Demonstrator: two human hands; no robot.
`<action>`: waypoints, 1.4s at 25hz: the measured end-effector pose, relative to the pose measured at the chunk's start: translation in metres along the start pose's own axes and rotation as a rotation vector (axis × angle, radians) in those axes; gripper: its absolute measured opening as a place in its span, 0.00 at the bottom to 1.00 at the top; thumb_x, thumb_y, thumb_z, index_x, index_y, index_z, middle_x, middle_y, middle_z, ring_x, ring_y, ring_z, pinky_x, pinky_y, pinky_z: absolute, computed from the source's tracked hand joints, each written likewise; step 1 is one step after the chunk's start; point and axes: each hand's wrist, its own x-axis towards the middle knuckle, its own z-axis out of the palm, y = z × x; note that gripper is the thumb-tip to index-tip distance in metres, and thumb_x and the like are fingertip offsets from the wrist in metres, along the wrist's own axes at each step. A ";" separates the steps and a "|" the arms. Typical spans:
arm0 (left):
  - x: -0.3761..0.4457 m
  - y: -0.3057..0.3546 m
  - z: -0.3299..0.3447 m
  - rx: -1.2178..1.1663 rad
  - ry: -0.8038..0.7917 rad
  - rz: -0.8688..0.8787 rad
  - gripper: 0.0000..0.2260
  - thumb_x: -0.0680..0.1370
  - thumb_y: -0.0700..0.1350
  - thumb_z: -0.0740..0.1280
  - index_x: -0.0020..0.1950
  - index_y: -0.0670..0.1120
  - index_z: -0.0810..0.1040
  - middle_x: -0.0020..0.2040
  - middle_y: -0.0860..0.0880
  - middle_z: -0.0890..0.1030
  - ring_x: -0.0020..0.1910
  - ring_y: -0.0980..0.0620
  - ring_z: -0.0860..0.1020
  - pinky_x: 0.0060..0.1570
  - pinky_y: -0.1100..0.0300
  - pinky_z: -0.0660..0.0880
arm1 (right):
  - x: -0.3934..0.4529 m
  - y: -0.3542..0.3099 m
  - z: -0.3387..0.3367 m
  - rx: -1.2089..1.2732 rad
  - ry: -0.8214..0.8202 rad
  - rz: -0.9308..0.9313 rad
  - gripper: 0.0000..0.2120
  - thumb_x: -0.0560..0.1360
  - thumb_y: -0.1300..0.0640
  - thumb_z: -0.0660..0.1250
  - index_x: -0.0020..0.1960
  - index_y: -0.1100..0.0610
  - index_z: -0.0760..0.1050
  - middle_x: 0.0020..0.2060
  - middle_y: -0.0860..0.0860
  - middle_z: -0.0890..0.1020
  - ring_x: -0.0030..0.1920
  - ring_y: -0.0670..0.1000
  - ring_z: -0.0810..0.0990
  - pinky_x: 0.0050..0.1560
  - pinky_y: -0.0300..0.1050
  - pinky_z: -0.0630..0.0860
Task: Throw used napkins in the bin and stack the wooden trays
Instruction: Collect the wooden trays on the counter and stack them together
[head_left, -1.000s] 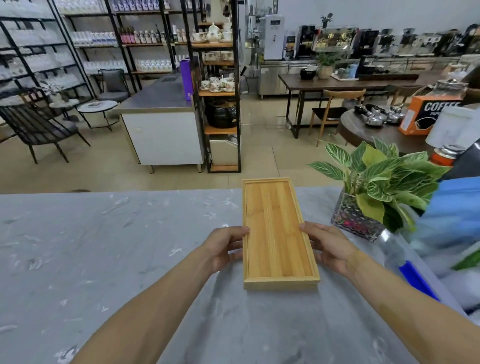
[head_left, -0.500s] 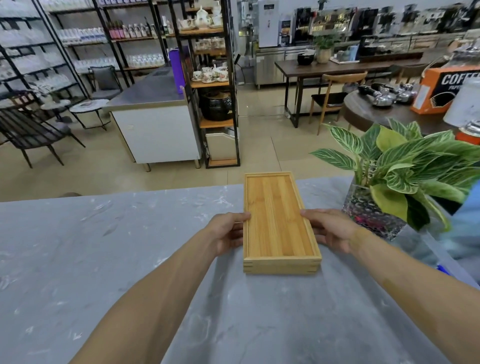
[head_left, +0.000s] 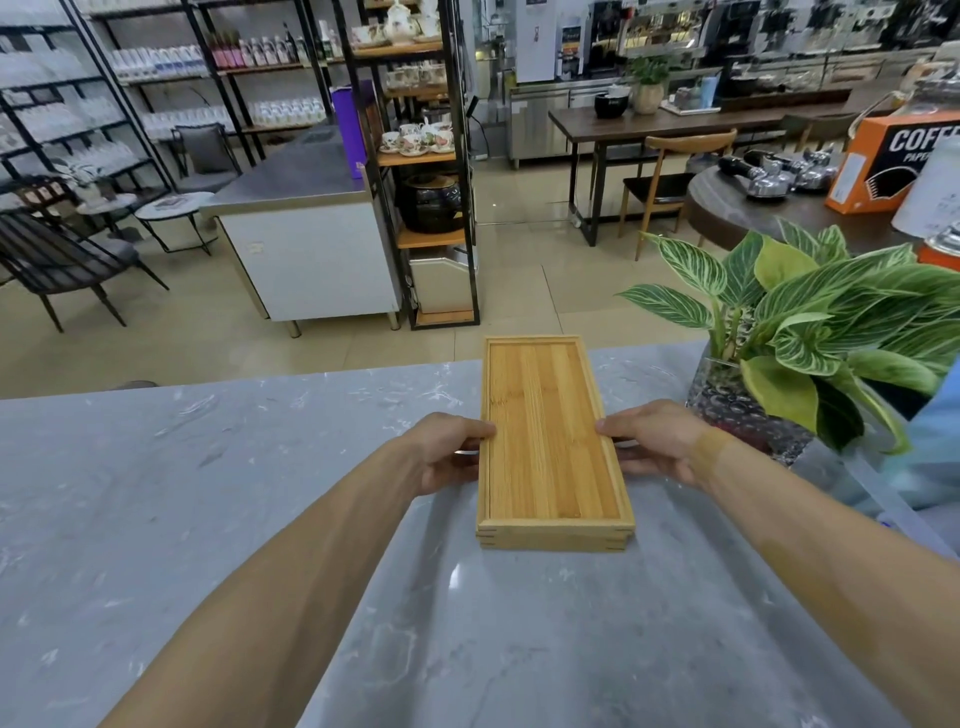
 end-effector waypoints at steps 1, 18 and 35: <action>0.000 0.001 0.001 0.022 0.000 0.002 0.05 0.79 0.38 0.65 0.52 0.37 0.77 0.43 0.42 0.80 0.41 0.47 0.81 0.42 0.54 0.80 | 0.000 0.000 0.000 -0.002 0.012 -0.005 0.07 0.74 0.64 0.71 0.51 0.65 0.80 0.46 0.58 0.85 0.45 0.55 0.85 0.46 0.49 0.81; -0.067 -0.103 0.019 -0.041 -0.027 0.331 0.24 0.81 0.63 0.51 0.62 0.54 0.81 0.61 0.54 0.82 0.63 0.56 0.77 0.64 0.55 0.67 | -0.096 0.106 0.029 0.079 0.014 -0.402 0.21 0.76 0.38 0.61 0.64 0.46 0.76 0.61 0.40 0.80 0.65 0.41 0.75 0.69 0.47 0.66; -0.078 -0.114 0.026 0.152 0.038 0.432 0.18 0.82 0.50 0.55 0.71 0.64 0.67 0.68 0.65 0.73 0.64 0.69 0.71 0.65 0.64 0.66 | -0.108 0.121 0.047 -0.136 0.124 -0.418 0.28 0.79 0.64 0.62 0.74 0.43 0.62 0.61 0.38 0.77 0.58 0.28 0.72 0.54 0.22 0.67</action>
